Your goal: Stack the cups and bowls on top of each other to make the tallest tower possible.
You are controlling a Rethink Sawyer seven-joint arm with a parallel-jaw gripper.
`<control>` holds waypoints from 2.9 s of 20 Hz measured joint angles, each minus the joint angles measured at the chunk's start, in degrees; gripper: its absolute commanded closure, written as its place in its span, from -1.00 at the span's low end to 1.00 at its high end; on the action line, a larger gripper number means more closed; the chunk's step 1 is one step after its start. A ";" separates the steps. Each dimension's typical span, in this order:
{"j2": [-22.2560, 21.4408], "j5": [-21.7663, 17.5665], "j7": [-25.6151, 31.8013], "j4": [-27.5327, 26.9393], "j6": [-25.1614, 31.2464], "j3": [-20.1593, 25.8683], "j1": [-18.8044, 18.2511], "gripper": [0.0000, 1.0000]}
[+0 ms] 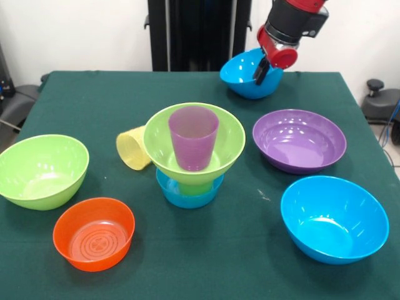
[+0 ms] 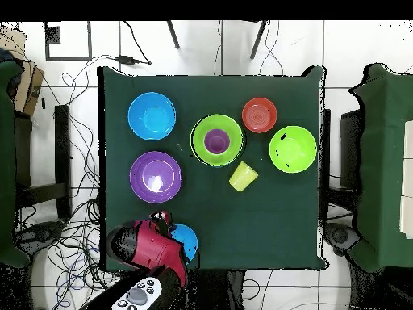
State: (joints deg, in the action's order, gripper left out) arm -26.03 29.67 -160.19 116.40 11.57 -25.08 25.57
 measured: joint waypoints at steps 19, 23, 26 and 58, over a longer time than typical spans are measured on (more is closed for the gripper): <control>-6.01 -9.02 0.00 -3.34 1.06 -1.44 -3.27 1.00; -7.19 -10.28 0.00 -3.75 1.17 -1.45 -4.24 1.00; -8.06 -11.15 0.00 -4.09 1.59 -1.43 -4.85 1.00; -15.46 -16.67 0.00 -9.61 19.82 -1.22 -7.50 1.00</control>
State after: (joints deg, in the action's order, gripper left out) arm -41.50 13.00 -160.19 106.79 31.39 -26.30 18.07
